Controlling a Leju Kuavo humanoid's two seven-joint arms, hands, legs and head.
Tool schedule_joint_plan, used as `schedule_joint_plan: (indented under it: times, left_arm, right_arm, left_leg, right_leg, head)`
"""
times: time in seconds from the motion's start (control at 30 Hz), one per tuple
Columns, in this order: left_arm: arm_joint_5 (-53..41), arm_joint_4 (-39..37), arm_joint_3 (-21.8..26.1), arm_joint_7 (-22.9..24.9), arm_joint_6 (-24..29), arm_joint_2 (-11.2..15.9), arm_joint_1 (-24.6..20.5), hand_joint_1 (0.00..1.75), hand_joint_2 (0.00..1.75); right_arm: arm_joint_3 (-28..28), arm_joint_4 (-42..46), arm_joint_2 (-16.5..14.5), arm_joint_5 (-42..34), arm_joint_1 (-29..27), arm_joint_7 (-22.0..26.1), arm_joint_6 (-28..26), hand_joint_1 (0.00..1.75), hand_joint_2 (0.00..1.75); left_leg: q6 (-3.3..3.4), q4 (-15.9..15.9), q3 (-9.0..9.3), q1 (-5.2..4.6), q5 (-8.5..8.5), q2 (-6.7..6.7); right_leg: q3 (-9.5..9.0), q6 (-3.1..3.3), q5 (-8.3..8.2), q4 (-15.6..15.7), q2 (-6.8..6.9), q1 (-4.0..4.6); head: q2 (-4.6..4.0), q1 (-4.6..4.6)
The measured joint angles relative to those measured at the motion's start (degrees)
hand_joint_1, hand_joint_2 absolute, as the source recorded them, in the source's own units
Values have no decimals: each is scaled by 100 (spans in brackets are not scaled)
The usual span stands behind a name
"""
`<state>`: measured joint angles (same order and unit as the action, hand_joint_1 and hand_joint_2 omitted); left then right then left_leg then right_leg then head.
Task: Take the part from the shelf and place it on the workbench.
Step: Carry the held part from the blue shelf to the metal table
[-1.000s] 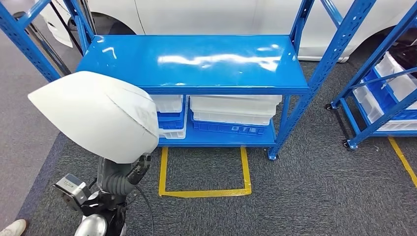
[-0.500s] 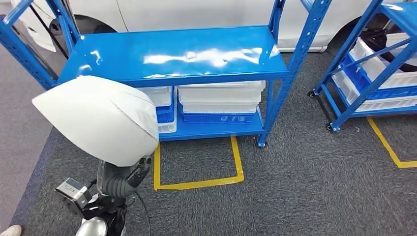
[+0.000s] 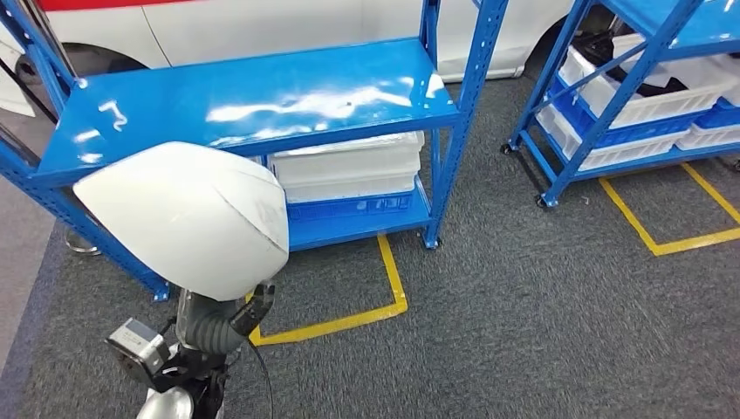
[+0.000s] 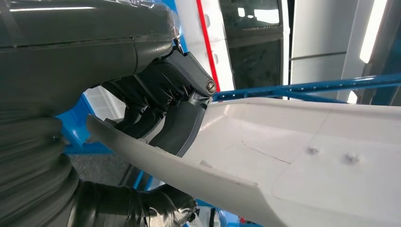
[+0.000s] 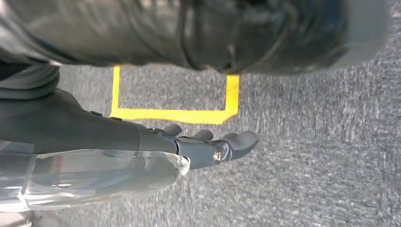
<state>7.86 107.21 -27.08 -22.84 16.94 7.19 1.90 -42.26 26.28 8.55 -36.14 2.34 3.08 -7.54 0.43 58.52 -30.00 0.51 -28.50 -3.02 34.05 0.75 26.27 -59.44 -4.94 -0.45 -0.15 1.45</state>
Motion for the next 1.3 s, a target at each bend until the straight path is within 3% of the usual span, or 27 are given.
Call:
schedule_joint_plan:
  times: [0.03, 0.1, 0.2, 0.27, 0.3, 0.33, 0.37, 0.43, 0.5, 0.57, 0.63, 0.7, 0.77, 0.8, 0.83, 0.87, 0.93, 1.0, 1.07, 1.13, 1.2, 1.27, 1.3]
  left_arm:
    - [-10, 0, -9, 1, 5, 0, -14, 175, 175]
    - [-20, 0, -26, 1, 24, 0, -34, 175, 175]
    - [-55, 0, -45, -14, 89, 4, 6, 175, 175]
    - [-79, 0, -54, -20, 129, 13, 59, 175, 175]
    - [-83, 0, -56, -21, 144, 19, 83, 175, 175]
    - [-87, 1, -57, -23, 158, 23, 106, 175, 175]
    - [-92, 5, -57, -27, 173, 30, 130, 175, 175]
    - [-106, 42, -57, -44, 199, 49, 181, 175, 175]
    - [-116, 92, -57, -52, 216, 72, 219, 175, 175]
    - [-121, 125, -57, -50, 223, 87, 231, 175, 175]
    - [-130, 149, -58, -59, 224, 104, 240, 175, 175]
    - [-124, 161, -62, -62, 215, 127, 257, 175, 175]
    - [-105, 155, -74, -56, 205, 141, 262, 175, 175]
    - [-99, 149, -83, -59, 202, 147, 258, 175, 175]
    - [-96, 144, -94, -66, 200, 151, 252, 175, 175]
    - [-95, 140, -105, -73, 198, 155, 244, 175, 175]
    - [-92, 142, -123, -88, 198, 163, 224, 175, 175]
    - [-84, 143, -137, -93, 204, 170, 210, 175, 175]
    - [-74, 143, -148, -95, 209, 174, 202, 175, 175]
    - [-69, 145, -155, -95, 215, 176, 192, 175, 175]
    - [-65, 145, -158, -95, 223, 177, 191, 175, 175]
    - [-58, 145, -158, -93, 229, 177, 193, 175, 175]
    - [-53, 144, -160, -91, 233, 177, 194, 175, 175]
  right_arm:
    - [-1, -12, 1, 5, 2, 2, 5, 0, 0]
    - [-3, -42, 4, 25, 9, 3, 37, 0, 0]
    - [-11, -82, 6, 111, 45, 15, 98, 0, 0]
    - [-16, -110, 6, 151, 59, 24, 115, 0, 0]
    - [-18, -123, 6, 160, 60, 26, 122, 0, 0]
    - [-20, -134, 6, 169, 60, 27, 131, 0, 0]
    - [-22, -144, 6, 186, 60, 34, 140, 0, 0]
    - [-34, -156, 6, 220, 72, 53, 168, 0, 0]
    - [-51, -164, 6, 237, 81, 64, 187, 0, 0]
    - [-58, -178, 4, 236, 74, 66, 195, 0, 0]
    - [-60, -191, -2, 243, 75, 67, 204, 0, 0]
    - [-80, -228, -11, 333, 101, 42, 230, 0, 0]
    - [-128, -343, -26, 456, 138, 50, 298, 0, 0]
    - [-153, -424, -36, 495, 152, 87, 345, 0, 0]
    - [-173, -506, -48, 517, 162, 135, 386, 0, 0]
    - [-190, -583, -64, 535, 171, 179, 421, 0, 0]
    - [-224, -721, -98, 553, 201, 235, 459, 0, 0]
    - [-238, -828, -125, 560, 233, 251, 474, 0, 0]
    - [-245, -915, -143, 565, 237, 253, 483, 0, 0]
    - [-252, -975, -163, 575, 234, 260, 484, 0, 0]
    - [-257, -1005, -182, 582, 249, 264, 480, 0, 0]
    - [-260, -1026, -192, 582, 260, 265, 480, 0, 0]
    - [-262, -1033, -194, 582, 257, 266, 483, 0, 0]
  left_leg:
    - [23, -46, -7, 6, 5, 45]
    - [93, -125, -2, 18, 44, 164]
    - [162, -170, -9, 2, 82, 358]
    - [169, -160, -20, -16, 76, 488]
    - [168, -153, -21, -19, 69, 549]
    - [163, -144, -17, -20, 59, 604]
    - [151, -134, -10, -20, 44, 653]
    - [110, -104, -7, -46, 9, 740]
    - [64, -88, -11, -73, -9, 824]
    - [12, -75, 0, -67, -42, 874]
    - [-39, 154, -84, -45, -227, 690]
    - [-67, 811, -382, -27, -584, 433]
    - [-74, 1444, -692, -23, -795, 358]
    - [-71, 1517, -737, -23, -748, 351]
    - [-61, 1359, -672, -22, -588, 339]
    - [-48, 1031, -525, -17, -365, 293]
    - [-22, 327, -217, 1, -59, 74]
    - [-1, 41, -108, 1, -15, -60]
    - [55, -11, -102, -1, 17, 32]
    - [141, -87, -84, 12, 76, 163]
    - [190, -129, -85, 5, 110, 302]
    - [198, -130, -104, -9, 114, 444]
    - [196, -129, -109, -11, 113, 513]
  right_leg:
    - [23, -41, -22, 6, -42, 0]
    - [99, -95, 45, -94, 79, 5]
    - [490, -141, 527, -928, 402, -3]
    - [724, -167, 694, -1454, 445, -25]
    - [708, -174, 625, -1451, 460, -32]
    - [582, -175, 465, -1228, 492, -37]
    - [381, -169, 274, -851, 565, -36]
    - [54, -128, 72, -208, 748, 9]
    - [-2, -69, 82, -34, 797, 62]
    - [7, -5, 60, -4, 696, 49]
    - [-4, 66, 31, 31, 605, 18]
    - [3, 116, 12, 39, 503, 13]
    - [14, 131, 4, 33, 379, 21]
    - [15, 133, 2, 27, 316, 24]
    - [12, 132, 1, 18, 252, 24]
    - [9, 130, 3, 4, 188, 23]
    - [37, 102, 2, -40, 62, 30]
    - [102, 34, -27, -62, -47, 22]
    - [145, -42, -63, -52, -131, -2]
    - [227, -91, 53, -208, 37, 8]
    - [488, -123, 395, -770, 324, 12]
    - [782, -154, 678, -1421, 426, -11]
    - [820, -164, 681, -1536, 447, -21]
  head:
    - [0, 1]
    - [0, 5]
    - [0, 7]
    - [0, 7]
    - [0, 7]
    - [0, 7]
    - [0, 8]
    - [0, 6]
    - [0, 3]
    - [0, 2]
    - [0, 2]
    - [0, 1]
    - [0, 1]
    - [0, 1]
    - [0, 1]
    - [0, 1]
    - [0, 3]
    - [0, 3]
    - [0, 2]
    - [0, 9]
    - [0, 18]
    - [0, 21]
    - [0, 21]
